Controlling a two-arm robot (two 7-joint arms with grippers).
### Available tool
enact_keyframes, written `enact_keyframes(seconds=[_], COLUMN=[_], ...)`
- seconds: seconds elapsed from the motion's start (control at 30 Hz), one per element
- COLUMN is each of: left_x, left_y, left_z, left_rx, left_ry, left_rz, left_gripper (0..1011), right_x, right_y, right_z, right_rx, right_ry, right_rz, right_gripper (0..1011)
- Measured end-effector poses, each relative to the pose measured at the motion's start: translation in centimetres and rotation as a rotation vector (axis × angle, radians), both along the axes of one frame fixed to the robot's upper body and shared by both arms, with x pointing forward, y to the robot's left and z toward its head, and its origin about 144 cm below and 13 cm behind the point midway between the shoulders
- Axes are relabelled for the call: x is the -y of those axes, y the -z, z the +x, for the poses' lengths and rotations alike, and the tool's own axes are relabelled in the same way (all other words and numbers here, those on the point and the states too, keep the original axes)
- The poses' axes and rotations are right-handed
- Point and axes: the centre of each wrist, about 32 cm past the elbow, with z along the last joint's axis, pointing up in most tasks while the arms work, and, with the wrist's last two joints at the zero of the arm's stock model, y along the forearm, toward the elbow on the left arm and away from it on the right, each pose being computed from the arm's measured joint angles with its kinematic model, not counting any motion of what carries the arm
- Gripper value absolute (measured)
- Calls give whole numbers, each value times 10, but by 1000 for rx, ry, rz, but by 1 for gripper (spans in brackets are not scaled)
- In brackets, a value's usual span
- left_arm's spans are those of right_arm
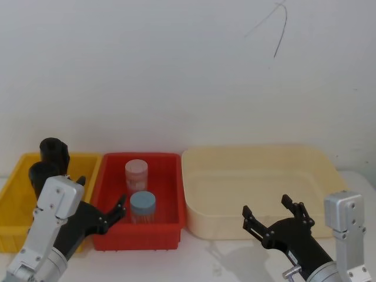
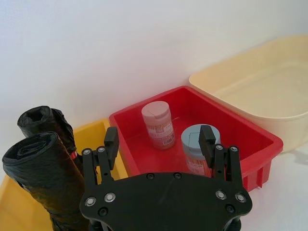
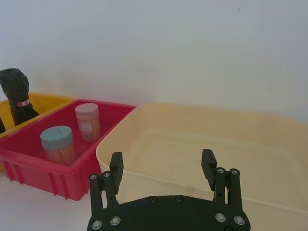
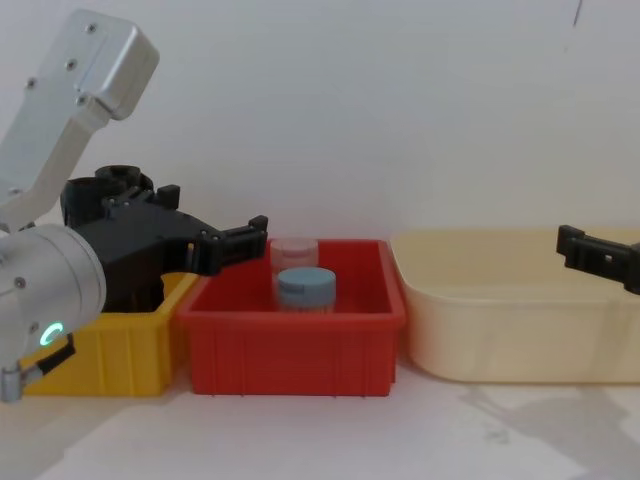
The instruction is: Pick up the garbage bag with the one hand and transfer it to the other hand.
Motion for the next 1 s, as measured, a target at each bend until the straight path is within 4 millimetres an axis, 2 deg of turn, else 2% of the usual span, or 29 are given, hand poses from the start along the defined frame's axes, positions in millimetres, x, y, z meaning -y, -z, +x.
enact_keyframes(seconds=[1.0], left_x=[0], left_y=[0], left_z=[0], left_rx=[0], left_ry=[0], left_rz=[0], left_gripper=[1001], right_x=[0], right_y=[0], right_z=[0], right_rx=[0], right_ry=[0], right_rz=[0], right_gripper=[1000])
